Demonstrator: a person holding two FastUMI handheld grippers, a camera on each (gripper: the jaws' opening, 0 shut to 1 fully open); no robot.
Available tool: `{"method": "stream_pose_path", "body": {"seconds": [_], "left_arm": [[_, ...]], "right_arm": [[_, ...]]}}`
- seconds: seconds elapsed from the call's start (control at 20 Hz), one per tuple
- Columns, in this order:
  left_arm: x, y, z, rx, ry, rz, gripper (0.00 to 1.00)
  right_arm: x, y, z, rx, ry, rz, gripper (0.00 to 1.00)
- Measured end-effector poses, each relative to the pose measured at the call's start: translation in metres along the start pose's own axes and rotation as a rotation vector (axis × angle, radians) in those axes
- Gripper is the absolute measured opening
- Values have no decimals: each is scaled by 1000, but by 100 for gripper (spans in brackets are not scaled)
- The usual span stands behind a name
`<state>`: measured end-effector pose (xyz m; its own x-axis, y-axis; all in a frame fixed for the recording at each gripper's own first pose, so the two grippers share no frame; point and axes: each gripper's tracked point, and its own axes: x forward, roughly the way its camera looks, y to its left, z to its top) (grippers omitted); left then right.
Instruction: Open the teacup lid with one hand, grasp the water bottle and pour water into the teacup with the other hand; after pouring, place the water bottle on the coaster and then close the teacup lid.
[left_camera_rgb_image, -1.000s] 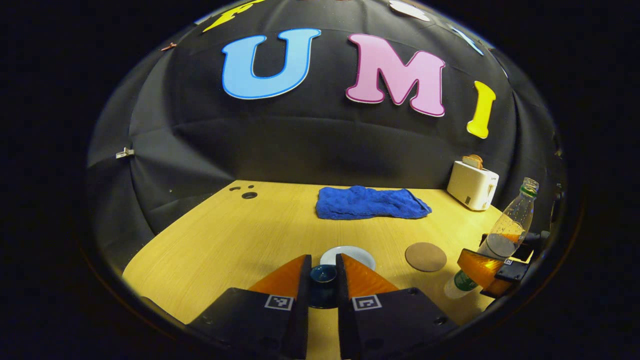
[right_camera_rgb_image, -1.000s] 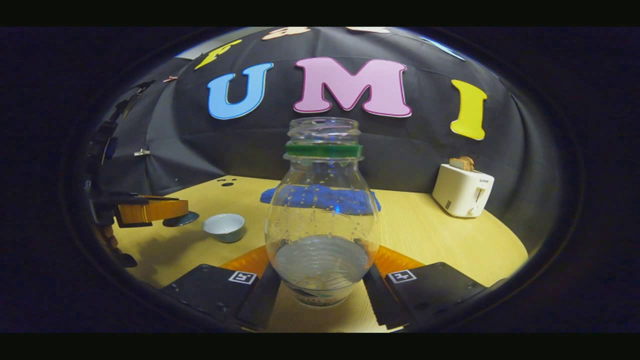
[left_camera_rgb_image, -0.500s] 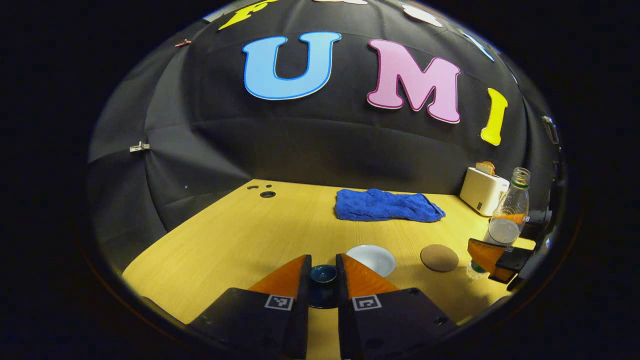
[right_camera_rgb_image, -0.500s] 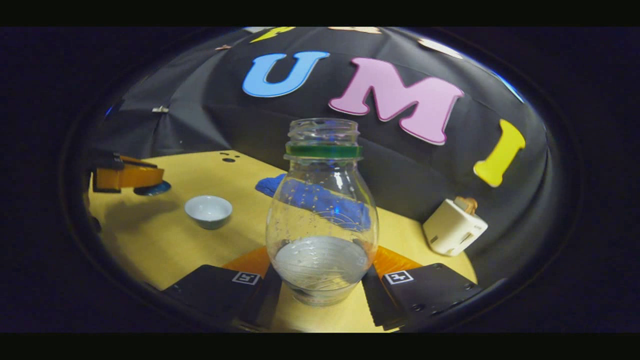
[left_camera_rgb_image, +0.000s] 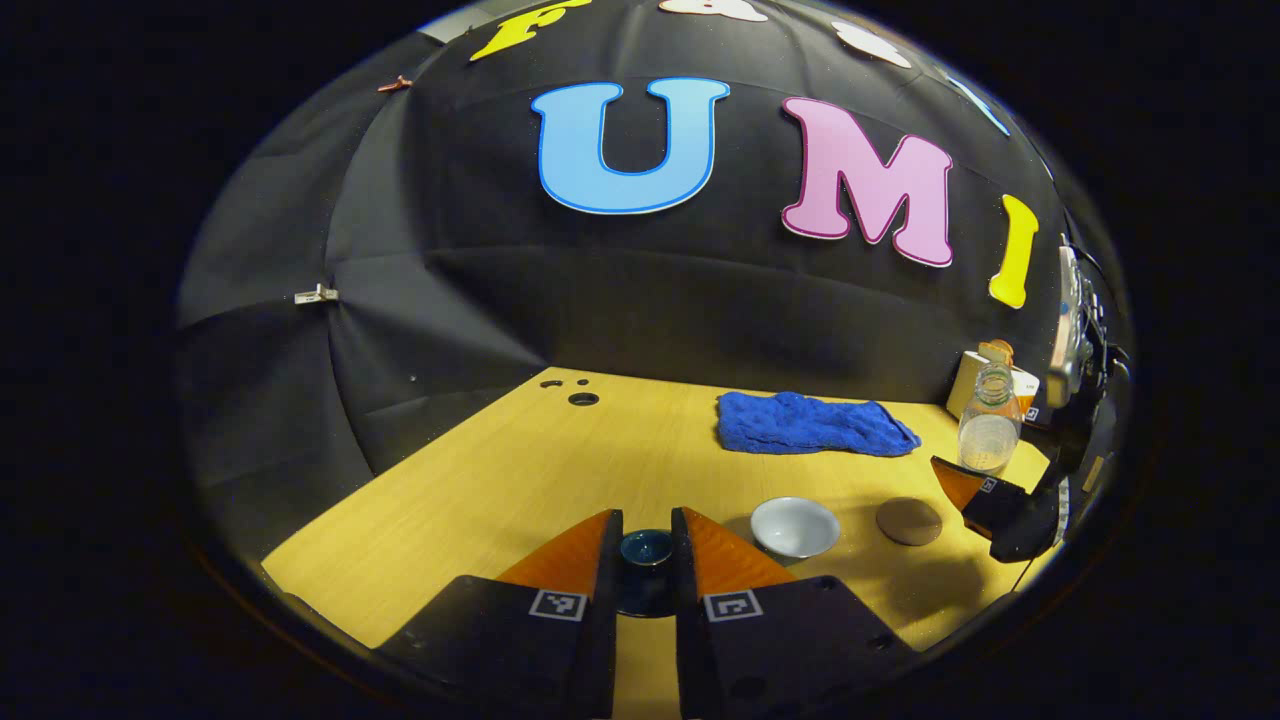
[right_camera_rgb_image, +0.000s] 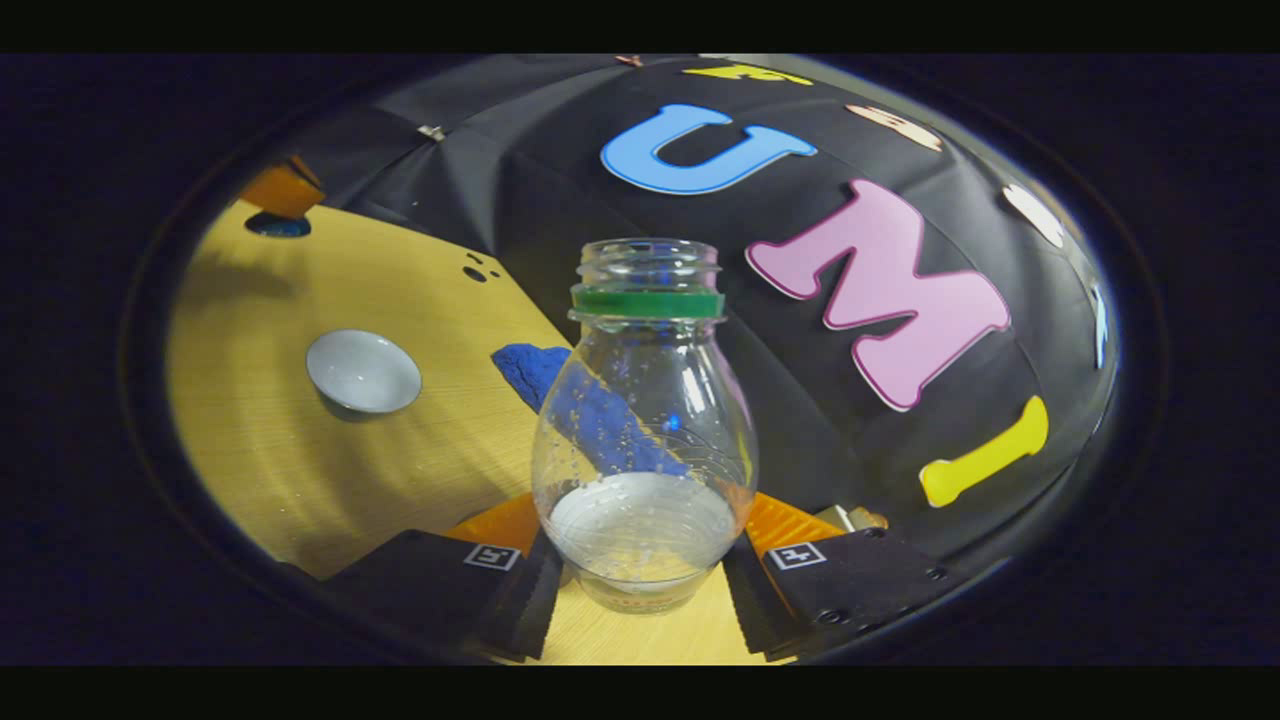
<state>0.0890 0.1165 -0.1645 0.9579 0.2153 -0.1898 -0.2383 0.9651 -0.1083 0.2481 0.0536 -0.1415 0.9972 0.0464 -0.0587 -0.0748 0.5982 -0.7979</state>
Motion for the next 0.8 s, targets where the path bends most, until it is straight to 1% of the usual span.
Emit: {"method": "stream_pose_path", "body": {"seconds": [0.1,0.15,0.2,0.3,0.35,0.4,0.45,0.5,0.55,0.65,0.7,0.75,0.8], "left_arm": [[-4,4,5,-10,-3,-1,28],[-5,5,8,-16,-5,-9,24],[-4,5,9,-21,-6,-20,32],[-2,4,15,-23,-14,-52,24],[-1,4,18,-23,-17,-67,28],[0,4,19,-24,-18,-81,25],[2,4,22,-31,-19,-97,28],[4,3,23,-38,-18,-116,28],[4,3,25,-43,-20,-129,24],[8,6,25,-47,-18,-148,24],[11,8,23,-49,-15,-154,29],[12,11,23,-52,-15,-161,24],[15,14,23,-56,-15,-165,24]], "right_arm": [[4,3,1,-7,-2,7,74],[5,4,2,-25,2,7,74],[10,6,4,-56,11,5,74],[16,7,5,-121,16,-12,74],[19,10,6,-145,19,-14,74],[22,11,5,-169,24,-17,74],[25,13,6,-192,29,-23,74],[28,13,7,-215,32,-30,74],[33,14,7,-239,34,-37,74],[40,17,8,-289,33,-46,74],[44,19,10,-320,30,-50,74],[48,21,11,-352,25,-52,74],[51,24,12,-381,20,-49,71]]}}
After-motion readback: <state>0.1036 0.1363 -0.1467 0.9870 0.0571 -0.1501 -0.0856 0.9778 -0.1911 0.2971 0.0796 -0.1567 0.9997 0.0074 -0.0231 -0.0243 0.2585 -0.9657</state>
